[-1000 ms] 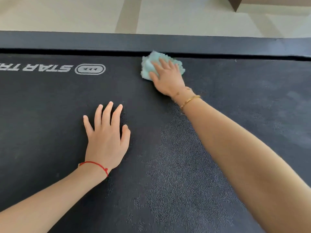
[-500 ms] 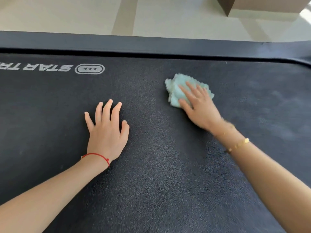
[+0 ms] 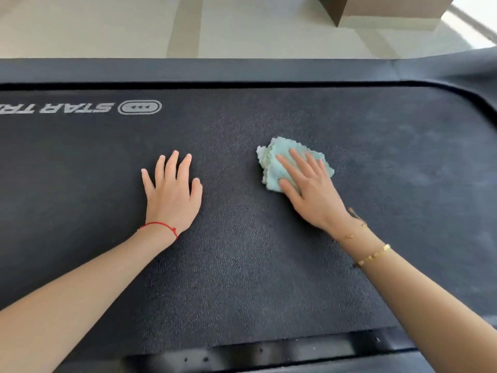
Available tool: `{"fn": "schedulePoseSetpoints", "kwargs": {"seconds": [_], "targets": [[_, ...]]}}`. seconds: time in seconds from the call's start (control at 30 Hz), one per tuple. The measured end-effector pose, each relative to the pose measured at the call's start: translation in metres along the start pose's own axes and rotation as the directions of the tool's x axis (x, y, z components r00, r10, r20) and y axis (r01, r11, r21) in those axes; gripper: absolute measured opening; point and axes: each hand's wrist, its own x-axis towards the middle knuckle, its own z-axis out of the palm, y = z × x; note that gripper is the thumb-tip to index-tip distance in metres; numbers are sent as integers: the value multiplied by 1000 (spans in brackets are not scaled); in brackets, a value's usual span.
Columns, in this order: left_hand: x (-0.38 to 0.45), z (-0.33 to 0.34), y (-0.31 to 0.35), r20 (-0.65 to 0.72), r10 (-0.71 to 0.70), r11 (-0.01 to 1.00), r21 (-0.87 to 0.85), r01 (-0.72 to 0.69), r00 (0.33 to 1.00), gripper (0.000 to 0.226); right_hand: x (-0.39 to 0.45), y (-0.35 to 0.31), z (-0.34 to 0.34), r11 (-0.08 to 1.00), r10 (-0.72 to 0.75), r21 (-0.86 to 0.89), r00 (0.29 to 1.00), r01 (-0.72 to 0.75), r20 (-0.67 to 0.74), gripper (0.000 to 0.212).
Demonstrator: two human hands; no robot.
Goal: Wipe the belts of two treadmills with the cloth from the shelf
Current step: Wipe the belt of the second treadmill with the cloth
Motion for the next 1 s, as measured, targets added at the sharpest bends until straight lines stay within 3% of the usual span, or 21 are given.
{"fn": "schedulePoseSetpoints", "kwargs": {"seconds": [0.07, 0.2, 0.33, 0.4, 0.47, 0.53, 0.6, 0.7, 0.8, 0.93, 1.0], "targets": [[-10, 0, -1, 11, 10, 1000, -3, -10, 1000, 56, -35, -23, 1, 988, -156, 6, 986, 156, 63, 56], [-30, -2, -5, 3, 51, 999, -9, -51, 999, 56, -117, -77, -6, 896, -443, 89, 875, 434, 197, 53], [-41, -4, -7, -4, 69, 998, -2, -69, 998, 55, -132, -75, -10, 839, -542, 89, 809, 537, 230, 53], [-43, -4, -6, -6, 67, 998, 12, -67, 998, 55, -106, -57, -7, 901, -433, 54, 883, 431, 179, 53], [-43, -4, -5, -5, 62, 998, 25, -61, 998, 56, -77, -40, -6, 978, -205, 44, 974, 202, 94, 55], [-44, -4, -5, -8, 55, 998, 26, -55, 998, 57, -73, -42, -2, 996, -93, 14, 993, 92, 74, 57], [-44, -3, -4, -10, 54, 998, 23, -54, 998, 56, -97, -62, -1, 977, -212, 4, 974, 212, 83, 54], [-43, -2, -5, -29, 56, 998, 6, -56, 998, 54, -152, -86, -8, 897, -441, 90, 879, 432, 182, 53], [-44, -2, -5, -26, 54, 999, 7, -54, 998, 54, -156, -69, -16, 877, -480, 94, 855, 471, 195, 53], [-45, -3, -4, -9, 52, 998, 20, -52, 999, 56, -94, -12, -11, 986, -168, 15, 984, 168, 54, 55], [-45, -4, -4, -5, 49, 999, 21, -49, 999, 56, -63, 8, -12, 999, 37, 12, 999, -37, -10, 58]]}}
